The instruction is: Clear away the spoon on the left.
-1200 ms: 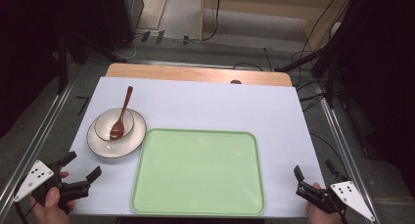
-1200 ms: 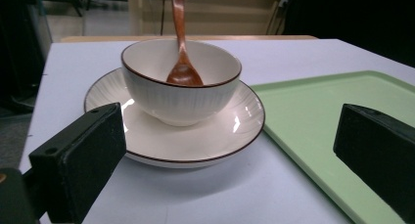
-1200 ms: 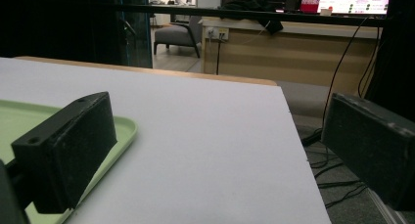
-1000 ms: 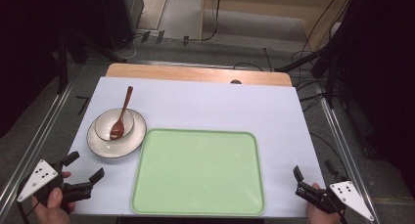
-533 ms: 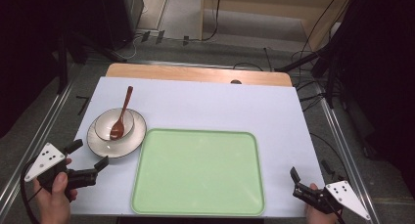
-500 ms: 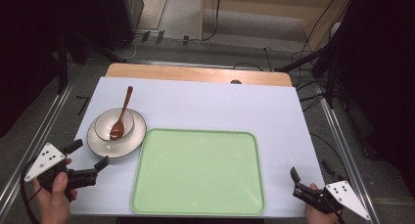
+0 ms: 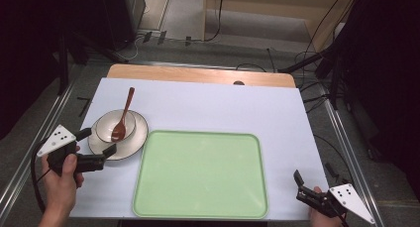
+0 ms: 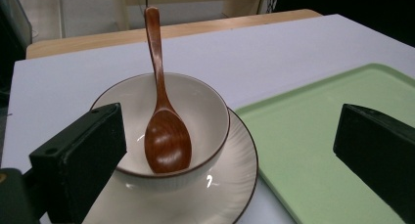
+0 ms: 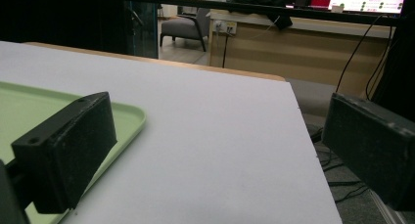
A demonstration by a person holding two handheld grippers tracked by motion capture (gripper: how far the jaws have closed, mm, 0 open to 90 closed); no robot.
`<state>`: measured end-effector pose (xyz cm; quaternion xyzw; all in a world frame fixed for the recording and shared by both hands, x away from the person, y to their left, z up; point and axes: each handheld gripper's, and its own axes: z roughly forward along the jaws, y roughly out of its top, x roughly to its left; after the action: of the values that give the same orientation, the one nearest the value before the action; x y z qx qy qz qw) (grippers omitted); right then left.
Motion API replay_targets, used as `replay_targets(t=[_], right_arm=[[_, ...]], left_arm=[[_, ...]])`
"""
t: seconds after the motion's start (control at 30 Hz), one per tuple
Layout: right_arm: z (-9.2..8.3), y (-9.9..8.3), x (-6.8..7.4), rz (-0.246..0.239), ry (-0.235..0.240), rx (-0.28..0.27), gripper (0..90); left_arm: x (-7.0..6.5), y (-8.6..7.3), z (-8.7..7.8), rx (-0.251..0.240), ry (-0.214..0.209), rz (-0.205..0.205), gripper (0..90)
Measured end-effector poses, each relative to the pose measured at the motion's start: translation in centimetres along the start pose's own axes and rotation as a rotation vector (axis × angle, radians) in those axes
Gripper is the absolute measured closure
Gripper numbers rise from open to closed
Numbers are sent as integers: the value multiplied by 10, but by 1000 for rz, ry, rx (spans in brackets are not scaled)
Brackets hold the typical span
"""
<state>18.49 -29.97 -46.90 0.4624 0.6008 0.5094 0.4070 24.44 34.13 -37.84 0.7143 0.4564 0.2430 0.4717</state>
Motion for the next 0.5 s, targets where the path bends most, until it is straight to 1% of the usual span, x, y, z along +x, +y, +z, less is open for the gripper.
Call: replay_targets(t=[0.13, 0.23, 0.3, 0.33, 0.37, 0.4, 0.43, 0.47, 0.5], right_arm=[[0, 0, 0, -1, 1, -2, 1], [0, 0, 1, -2, 3, 1, 1], [0, 0, 0, -1, 4, 2, 1], [1, 0, 0, -1, 5, 2, 1], [1, 0, 0, -1, 5, 2, 1], [1, 0, 0, 0, 5, 3, 1], [1, 0, 0, 0, 5, 3, 1], [1, 0, 0, -1, 7, 3, 1], [1, 0, 1, -2, 8, 3, 1]], left_arm=[[2, 9, 12, 12, -14, -5, 0], [3, 15, 22, 24, -10, -5, 0], [4, 18, 28, 39, -10, 1, 0], [6, 22, 34, 51, -10, -1, 0], [6, 22, 34, 51, -10, -1, 0], [10, 25, 40, 65, -7, 1, 0], [10, 25, 40, 65, -7, 1, 0], [12, 26, 44, 73, -8, -3, 0], [15, 27, 47, 75, -16, -20, 2]])
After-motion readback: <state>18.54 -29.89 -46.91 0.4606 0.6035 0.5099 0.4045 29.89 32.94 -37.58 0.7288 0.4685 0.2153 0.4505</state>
